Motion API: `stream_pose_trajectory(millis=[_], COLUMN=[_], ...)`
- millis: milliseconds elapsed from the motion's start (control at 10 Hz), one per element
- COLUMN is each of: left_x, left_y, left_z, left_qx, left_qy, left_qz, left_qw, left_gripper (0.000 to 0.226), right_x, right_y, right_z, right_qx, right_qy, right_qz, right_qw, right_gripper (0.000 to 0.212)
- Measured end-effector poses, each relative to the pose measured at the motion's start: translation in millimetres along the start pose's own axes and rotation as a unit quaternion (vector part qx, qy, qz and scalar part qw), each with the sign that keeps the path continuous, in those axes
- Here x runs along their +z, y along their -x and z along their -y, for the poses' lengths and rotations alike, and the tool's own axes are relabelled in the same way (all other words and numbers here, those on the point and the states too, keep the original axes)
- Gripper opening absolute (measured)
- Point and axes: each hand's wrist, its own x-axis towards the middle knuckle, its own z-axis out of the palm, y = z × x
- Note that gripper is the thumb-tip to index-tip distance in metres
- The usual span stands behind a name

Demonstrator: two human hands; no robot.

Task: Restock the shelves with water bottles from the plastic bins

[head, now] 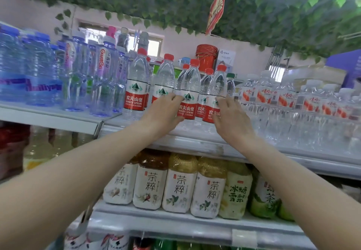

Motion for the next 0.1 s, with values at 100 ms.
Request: stream_pose_trajectory(millis=[100], left_x=[-33.7], left_y=[27.5], left_z=[-5.7], left_qx=[0.066], left_qy=[-0.069], left_qz=[0.036], left_qw=[0.995], left_gripper=[0.063], right_x=[-23.9], right_y=[25.6], right_z=[17.3], right_qx=[-0.086], right_qy=[0.045], right_qz=[0.066], right_qw=[0.993], right_gripper=[0.054])
